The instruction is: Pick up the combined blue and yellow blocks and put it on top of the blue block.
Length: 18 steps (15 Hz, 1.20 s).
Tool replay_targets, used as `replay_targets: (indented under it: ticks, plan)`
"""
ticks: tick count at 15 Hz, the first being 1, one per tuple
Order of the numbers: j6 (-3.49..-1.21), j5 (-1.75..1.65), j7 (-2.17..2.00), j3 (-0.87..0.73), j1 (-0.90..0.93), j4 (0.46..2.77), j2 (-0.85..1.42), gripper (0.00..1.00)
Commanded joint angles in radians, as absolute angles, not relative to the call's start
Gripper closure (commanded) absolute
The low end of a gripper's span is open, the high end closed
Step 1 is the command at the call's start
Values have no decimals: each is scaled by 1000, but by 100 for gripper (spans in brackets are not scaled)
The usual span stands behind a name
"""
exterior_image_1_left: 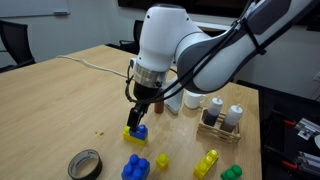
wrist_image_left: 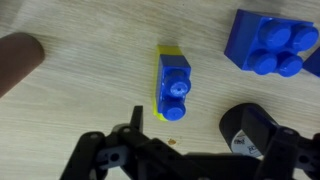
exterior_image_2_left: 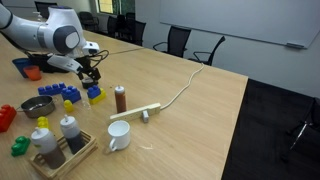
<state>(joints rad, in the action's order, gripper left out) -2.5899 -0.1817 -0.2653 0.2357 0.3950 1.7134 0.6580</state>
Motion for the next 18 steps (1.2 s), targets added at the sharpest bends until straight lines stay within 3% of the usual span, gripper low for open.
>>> replay_targets:
  ticks: [1,10,12,18]
  plan:
    - [-2581,-155,-221,205,424,1652,714,0]
    - [-2568,-169,-219,156,467,1565,824,3]
    - [-2577,-173,-225,146,476,1556,833,27]
    - [-2581,-185,-240,111,499,1545,825,68]
